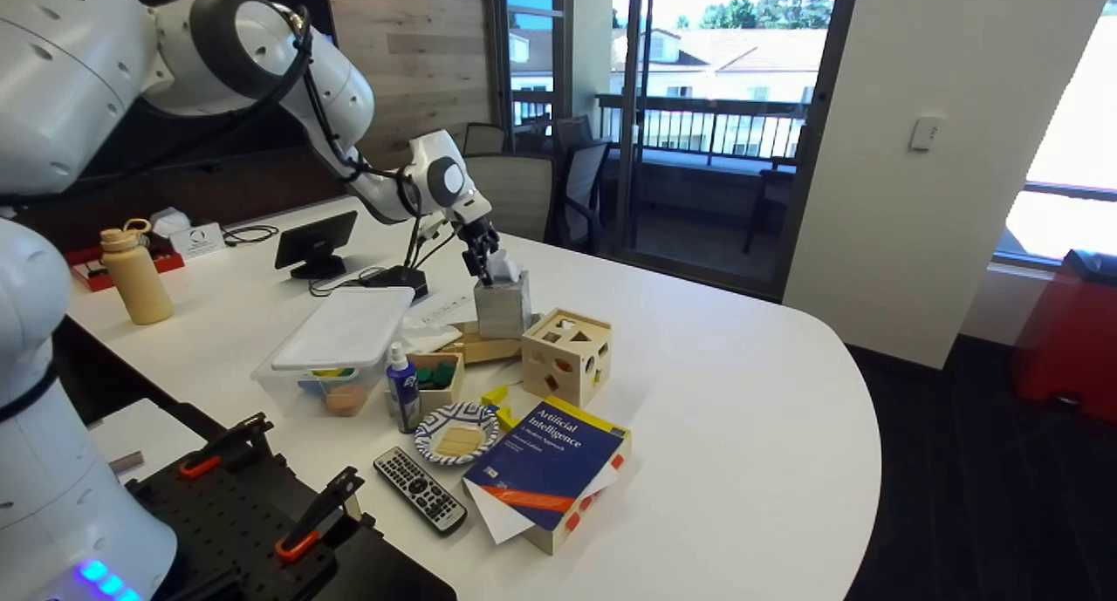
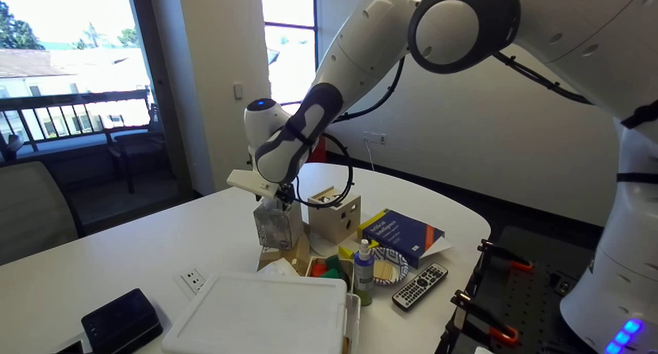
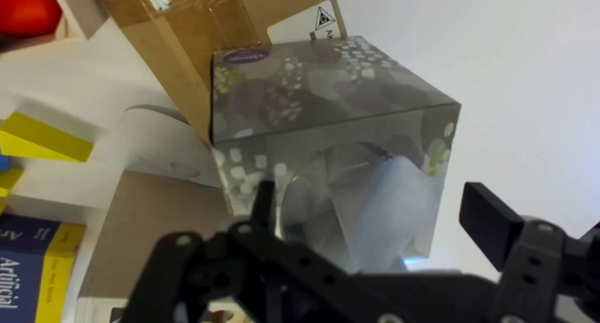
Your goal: Put the tissue dispenser on the white lid
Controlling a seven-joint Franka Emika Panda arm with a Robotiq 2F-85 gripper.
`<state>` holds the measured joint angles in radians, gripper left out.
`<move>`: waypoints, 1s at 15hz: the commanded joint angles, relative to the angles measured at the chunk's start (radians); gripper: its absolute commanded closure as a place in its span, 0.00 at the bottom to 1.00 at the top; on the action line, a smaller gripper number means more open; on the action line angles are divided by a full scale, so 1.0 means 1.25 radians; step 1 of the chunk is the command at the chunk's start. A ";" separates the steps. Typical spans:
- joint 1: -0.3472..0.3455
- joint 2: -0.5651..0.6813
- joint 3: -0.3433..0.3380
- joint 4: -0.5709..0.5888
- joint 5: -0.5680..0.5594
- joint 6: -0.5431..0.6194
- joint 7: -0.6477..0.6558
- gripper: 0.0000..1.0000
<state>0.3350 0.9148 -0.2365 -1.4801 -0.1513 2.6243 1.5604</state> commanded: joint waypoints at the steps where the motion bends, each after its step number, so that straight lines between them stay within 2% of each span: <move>1: -0.009 -0.015 0.007 0.013 0.025 -0.073 0.021 0.00; 15: -0.049 -0.088 0.065 0.017 0.048 -0.239 0.004 0.00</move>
<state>0.2999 0.8484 -0.1826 -1.4329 -0.1062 2.3862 1.5734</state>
